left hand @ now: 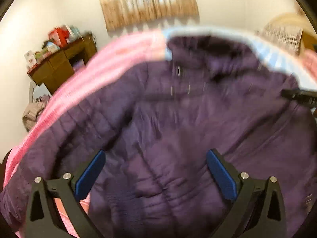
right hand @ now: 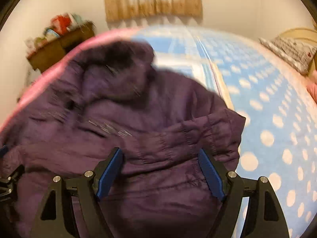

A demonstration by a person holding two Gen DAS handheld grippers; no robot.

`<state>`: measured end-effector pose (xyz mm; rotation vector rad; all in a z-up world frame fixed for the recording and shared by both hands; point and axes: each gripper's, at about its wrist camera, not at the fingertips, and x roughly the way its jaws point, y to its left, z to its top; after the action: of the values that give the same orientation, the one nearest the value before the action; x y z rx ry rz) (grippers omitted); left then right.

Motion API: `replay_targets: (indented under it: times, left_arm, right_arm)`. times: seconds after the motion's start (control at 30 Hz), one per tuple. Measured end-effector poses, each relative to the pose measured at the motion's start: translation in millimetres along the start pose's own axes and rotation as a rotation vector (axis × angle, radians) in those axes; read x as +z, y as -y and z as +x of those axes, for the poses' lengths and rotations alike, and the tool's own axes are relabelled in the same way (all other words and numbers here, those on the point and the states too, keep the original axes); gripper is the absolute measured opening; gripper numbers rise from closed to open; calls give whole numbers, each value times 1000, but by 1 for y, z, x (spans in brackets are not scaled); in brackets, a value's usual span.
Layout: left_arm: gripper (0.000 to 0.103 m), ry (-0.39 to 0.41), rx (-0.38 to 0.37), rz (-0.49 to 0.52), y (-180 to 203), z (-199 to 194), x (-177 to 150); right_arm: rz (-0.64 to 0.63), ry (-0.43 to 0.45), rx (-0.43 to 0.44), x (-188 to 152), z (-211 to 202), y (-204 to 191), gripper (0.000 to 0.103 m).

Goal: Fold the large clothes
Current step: 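Release the sleeve onto the jacket front and withdraw the right gripper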

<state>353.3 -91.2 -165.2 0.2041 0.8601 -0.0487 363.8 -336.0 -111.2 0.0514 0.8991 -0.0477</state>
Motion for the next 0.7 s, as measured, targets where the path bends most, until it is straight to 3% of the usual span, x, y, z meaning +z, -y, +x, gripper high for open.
replay_targets:
  times: [0.1, 0.7]
  left_arm:
    - [103, -24, -33, 10, 1, 6, -2]
    - [103, -51, -65, -21, -5, 13, -5]
  right_arm:
    - [16, 16, 3, -9, 8, 2, 79]
    - [-36, -2, -75, -7, 14, -8, 82]
